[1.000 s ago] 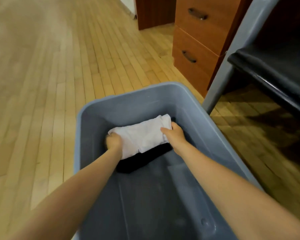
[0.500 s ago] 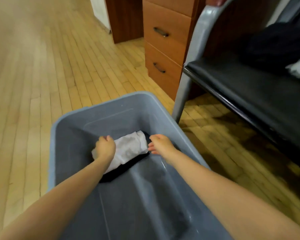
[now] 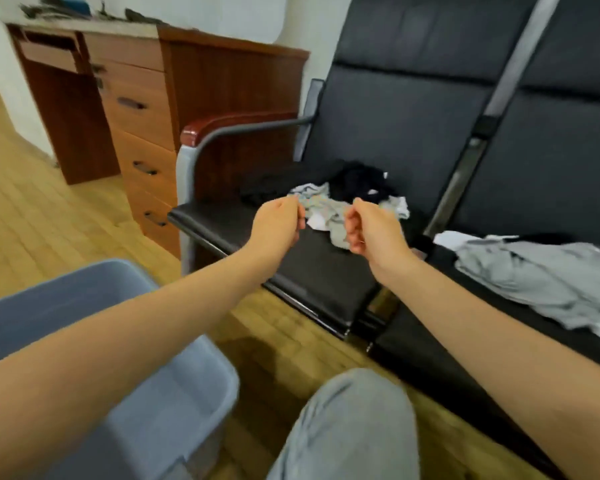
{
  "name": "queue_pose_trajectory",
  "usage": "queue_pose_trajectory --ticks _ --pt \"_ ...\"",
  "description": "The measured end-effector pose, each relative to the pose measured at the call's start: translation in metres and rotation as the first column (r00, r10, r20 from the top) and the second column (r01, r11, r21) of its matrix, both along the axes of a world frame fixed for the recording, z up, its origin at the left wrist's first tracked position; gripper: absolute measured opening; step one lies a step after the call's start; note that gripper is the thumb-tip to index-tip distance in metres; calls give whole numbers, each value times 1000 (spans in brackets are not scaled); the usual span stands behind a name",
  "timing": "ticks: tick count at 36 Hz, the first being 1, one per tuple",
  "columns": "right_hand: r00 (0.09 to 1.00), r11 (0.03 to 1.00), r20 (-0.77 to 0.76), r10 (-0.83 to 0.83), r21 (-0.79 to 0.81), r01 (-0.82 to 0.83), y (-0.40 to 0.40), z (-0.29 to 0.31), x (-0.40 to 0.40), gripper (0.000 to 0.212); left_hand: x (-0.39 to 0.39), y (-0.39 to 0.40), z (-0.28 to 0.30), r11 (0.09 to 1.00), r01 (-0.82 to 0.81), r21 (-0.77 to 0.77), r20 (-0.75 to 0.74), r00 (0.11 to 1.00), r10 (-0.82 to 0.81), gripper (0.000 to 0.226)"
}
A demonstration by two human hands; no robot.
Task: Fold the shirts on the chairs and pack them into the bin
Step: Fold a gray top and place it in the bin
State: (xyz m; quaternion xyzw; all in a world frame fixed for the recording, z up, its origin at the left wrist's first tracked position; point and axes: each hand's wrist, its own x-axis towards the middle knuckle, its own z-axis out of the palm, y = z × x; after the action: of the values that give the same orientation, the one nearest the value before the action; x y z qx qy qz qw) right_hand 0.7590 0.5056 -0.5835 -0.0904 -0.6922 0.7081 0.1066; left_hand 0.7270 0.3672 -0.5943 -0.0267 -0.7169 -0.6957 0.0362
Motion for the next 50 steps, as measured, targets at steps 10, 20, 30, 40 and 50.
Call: queue_pose_trajectory --ticks 10,20,30,40,50 --pt "876 816 -212 -433 320 481 245 9 141 29 74 250 37 894 444 -62 91 894 -438 38" --pt "739 726 -47 -672 152 671 386 -40 182 30 70 379 3 783 485 -390 -24 844 -535 38" --pt "774 752 67 -629 306 584 429 -93 142 16 16 431 -67 734 117 -669 -408 768 -494 39" --pt "794 773 94 -601 322 547 437 -108 100 26 -4 434 -78 579 69 -812 -347 742 -574 42" --pt "831 824 -6 -556 130 552 411 -73 136 16 46 416 -4 750 639 172 -26 764 -645 40"
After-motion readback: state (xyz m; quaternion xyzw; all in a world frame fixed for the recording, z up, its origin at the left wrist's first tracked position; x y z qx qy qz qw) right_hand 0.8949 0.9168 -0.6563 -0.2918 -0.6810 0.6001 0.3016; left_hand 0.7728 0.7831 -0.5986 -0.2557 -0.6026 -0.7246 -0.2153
